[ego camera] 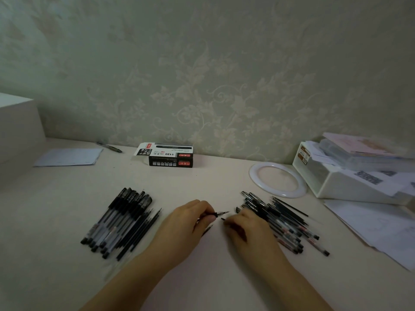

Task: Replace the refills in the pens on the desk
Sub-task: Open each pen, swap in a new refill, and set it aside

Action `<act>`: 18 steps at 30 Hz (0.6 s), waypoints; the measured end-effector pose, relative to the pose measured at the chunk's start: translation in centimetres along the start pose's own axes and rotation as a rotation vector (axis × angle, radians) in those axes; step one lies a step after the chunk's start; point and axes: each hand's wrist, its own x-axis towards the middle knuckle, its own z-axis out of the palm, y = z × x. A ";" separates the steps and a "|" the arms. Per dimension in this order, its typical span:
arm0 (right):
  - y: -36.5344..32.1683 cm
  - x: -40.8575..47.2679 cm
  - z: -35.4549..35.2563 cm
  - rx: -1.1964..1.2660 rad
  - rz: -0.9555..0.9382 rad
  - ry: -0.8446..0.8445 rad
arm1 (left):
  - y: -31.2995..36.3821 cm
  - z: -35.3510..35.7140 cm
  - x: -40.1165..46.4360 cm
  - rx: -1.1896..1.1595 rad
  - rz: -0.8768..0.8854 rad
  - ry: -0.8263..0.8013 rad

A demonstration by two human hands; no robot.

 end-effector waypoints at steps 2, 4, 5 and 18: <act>-0.1 0.1 -0.2 0.040 0.032 0.046 | 0.0 -0.1 0.0 -0.005 0.001 0.012; -0.4 0.3 -0.7 0.147 0.111 0.152 | 0.1 -0.2 0.0 -0.024 0.004 0.042; -0.5 0.3 -1.0 0.254 0.180 0.201 | 0.2 -0.3 0.0 -0.045 0.002 0.063; -1.7 0.7 -0.5 1.168 0.574 0.118 | 0.9 0.3 -0.2 -0.132 0.029 0.043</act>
